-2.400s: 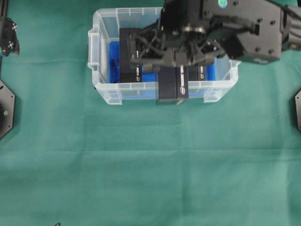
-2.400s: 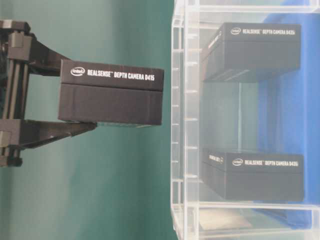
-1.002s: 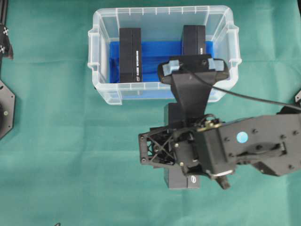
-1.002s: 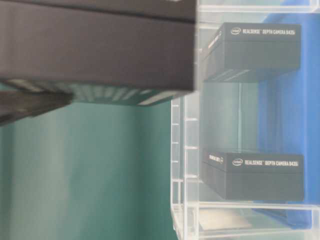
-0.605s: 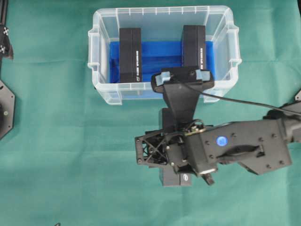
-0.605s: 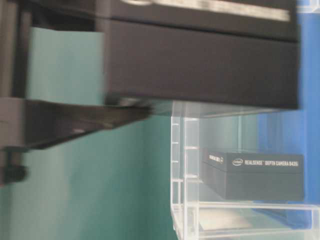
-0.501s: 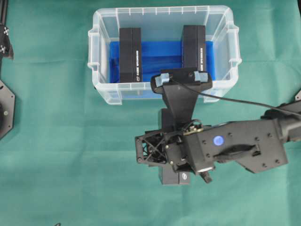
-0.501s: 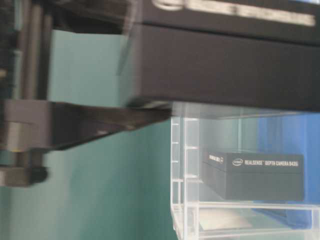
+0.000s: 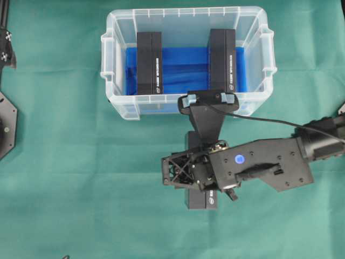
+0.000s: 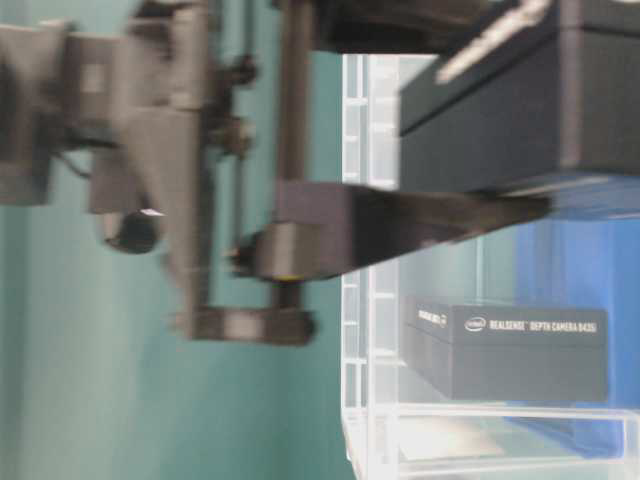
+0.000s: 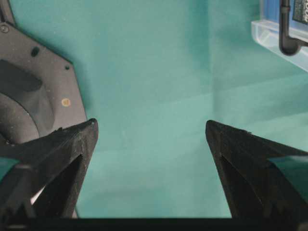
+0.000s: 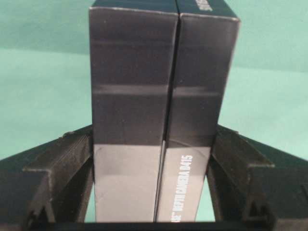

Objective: Take out the box from the case.
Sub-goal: 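Lower the held box onto the green table in front of the case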

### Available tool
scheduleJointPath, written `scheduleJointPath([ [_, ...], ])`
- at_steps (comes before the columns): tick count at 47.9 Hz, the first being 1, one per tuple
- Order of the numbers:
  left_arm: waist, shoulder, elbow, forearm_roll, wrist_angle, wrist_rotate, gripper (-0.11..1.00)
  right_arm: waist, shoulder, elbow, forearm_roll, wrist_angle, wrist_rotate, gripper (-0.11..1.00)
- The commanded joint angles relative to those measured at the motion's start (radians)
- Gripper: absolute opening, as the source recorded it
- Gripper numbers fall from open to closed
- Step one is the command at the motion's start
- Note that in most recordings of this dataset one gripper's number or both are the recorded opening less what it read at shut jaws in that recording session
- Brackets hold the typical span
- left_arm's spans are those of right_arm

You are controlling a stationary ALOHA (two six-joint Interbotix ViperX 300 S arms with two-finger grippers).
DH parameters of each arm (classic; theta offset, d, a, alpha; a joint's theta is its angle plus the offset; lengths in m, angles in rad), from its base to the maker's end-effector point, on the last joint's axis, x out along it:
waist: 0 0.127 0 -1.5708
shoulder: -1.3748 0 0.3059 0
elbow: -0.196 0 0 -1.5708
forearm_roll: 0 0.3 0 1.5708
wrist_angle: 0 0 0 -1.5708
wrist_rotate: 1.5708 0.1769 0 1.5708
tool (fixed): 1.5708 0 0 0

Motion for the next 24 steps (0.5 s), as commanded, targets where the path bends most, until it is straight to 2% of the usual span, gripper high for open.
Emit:
scheduleJointPath([
  [1,-0.003,0.003,-0.012,-0.003,-0.003,0.000,0.98,-0.005,-0.017,0.028,0.011,-0.060,0.003,0.66],
  [10,-0.003,0.003,-0.012,-0.003,-0.002,-0.002,0.98,-0.009,-0.014,0.081,0.011,-0.160,0.002,0.66],
  [24,-0.003,0.003,-0.014,-0.003,-0.002,-0.005,0.98,-0.008,-0.014,0.086,0.009,-0.166,-0.020,0.66],
])
